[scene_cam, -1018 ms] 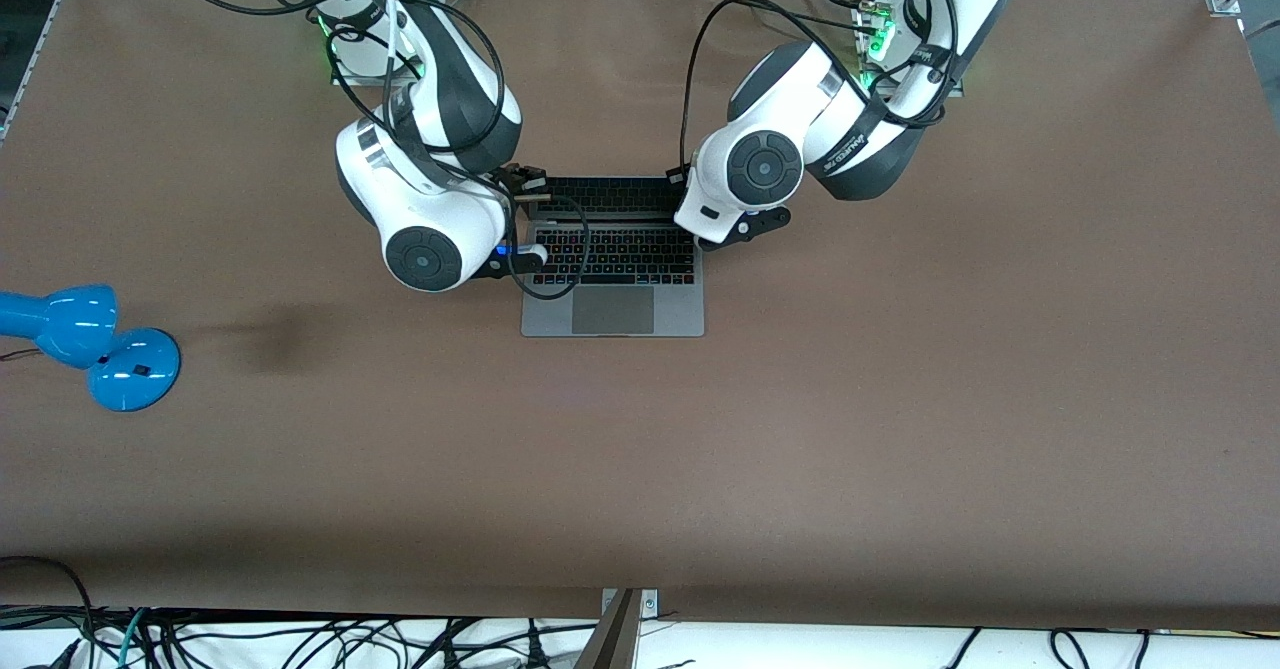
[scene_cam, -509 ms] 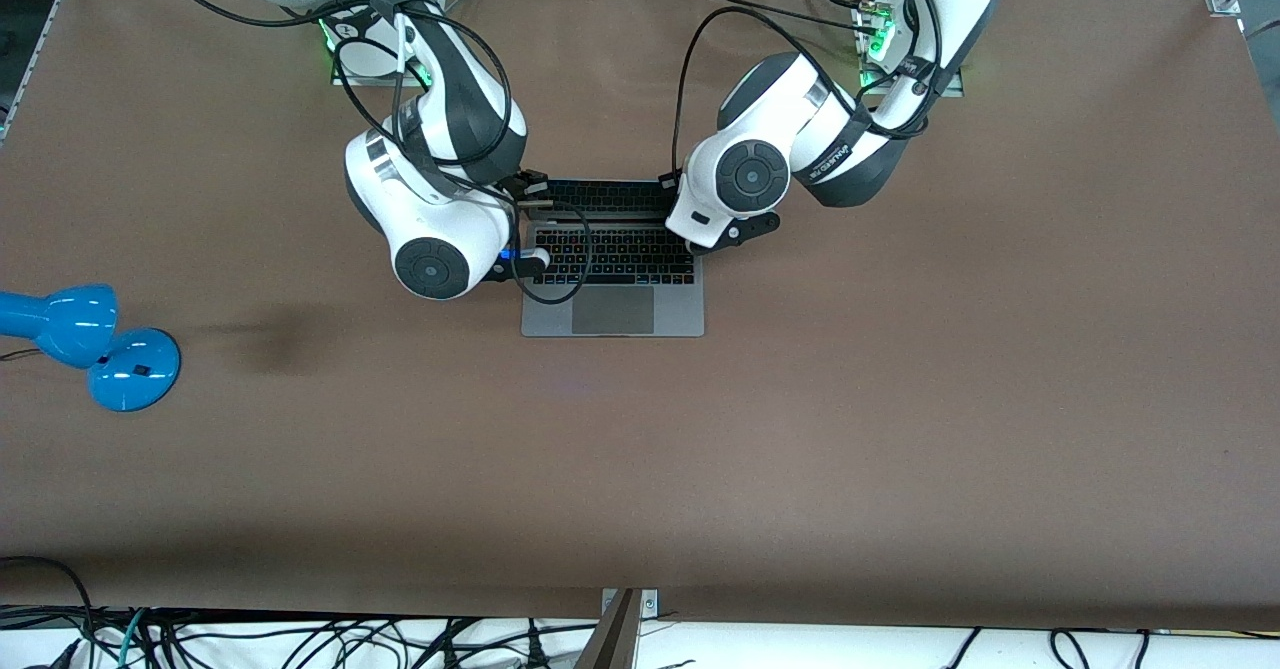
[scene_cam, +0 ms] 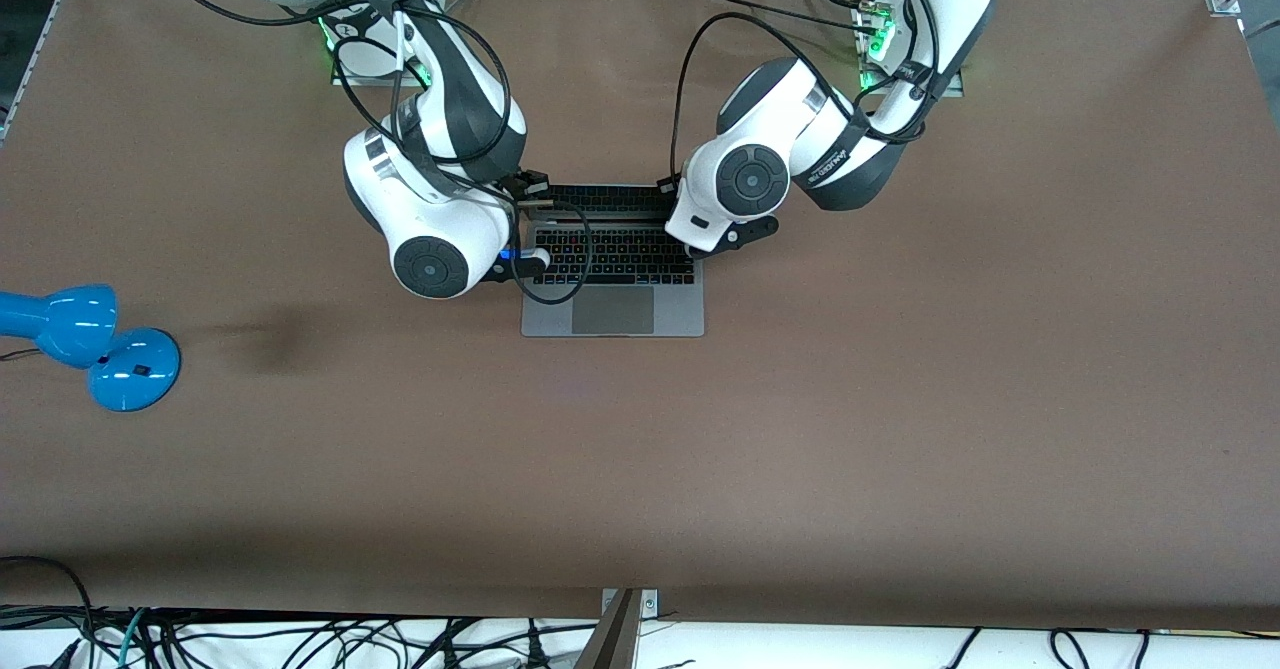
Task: Close laptop with both arms from behind
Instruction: 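Lower both grippers behind the screen and press it toward the keyboard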
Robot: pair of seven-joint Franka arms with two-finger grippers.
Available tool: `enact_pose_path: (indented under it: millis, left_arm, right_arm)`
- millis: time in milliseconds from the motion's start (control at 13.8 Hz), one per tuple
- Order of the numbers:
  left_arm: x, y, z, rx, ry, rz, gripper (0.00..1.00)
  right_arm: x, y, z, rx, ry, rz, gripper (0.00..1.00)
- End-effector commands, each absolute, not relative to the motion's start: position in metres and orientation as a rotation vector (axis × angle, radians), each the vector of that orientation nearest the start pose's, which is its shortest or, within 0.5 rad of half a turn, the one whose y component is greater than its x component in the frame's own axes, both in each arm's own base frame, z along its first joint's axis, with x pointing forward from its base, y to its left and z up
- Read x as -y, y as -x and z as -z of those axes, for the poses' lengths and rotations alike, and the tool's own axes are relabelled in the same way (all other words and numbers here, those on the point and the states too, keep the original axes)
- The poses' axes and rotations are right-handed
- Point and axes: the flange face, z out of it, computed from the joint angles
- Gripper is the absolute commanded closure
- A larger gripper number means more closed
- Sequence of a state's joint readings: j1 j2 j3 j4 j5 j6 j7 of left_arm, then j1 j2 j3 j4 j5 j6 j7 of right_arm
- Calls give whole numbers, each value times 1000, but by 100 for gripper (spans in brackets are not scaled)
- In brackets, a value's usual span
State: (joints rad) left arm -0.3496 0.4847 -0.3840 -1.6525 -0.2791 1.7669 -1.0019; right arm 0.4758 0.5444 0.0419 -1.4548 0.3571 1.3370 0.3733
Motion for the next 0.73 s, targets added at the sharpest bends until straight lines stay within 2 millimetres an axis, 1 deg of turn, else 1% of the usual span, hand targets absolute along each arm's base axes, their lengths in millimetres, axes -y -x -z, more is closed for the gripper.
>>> enact_pose_path:
  millis: [0,145,436,655]
  left_arm:
    - [431,-476,-327,587,2991,-855,100]
    - [431,-477,-325,590,2994,-854,100]
    - [431,-477,-320,591,2987,-863,100]
    - [432,-478,-319,596,2994,-857,100]
  right_arm:
    - [-347,-520,-350,159,2846,-1161,100]
    - [-349,-519,-347,168,2854,-1156,100]
    - [-350,-524,-339,161,2861,-1123,100]
    - [-350,-526,-327,162,2877,-1123,100]
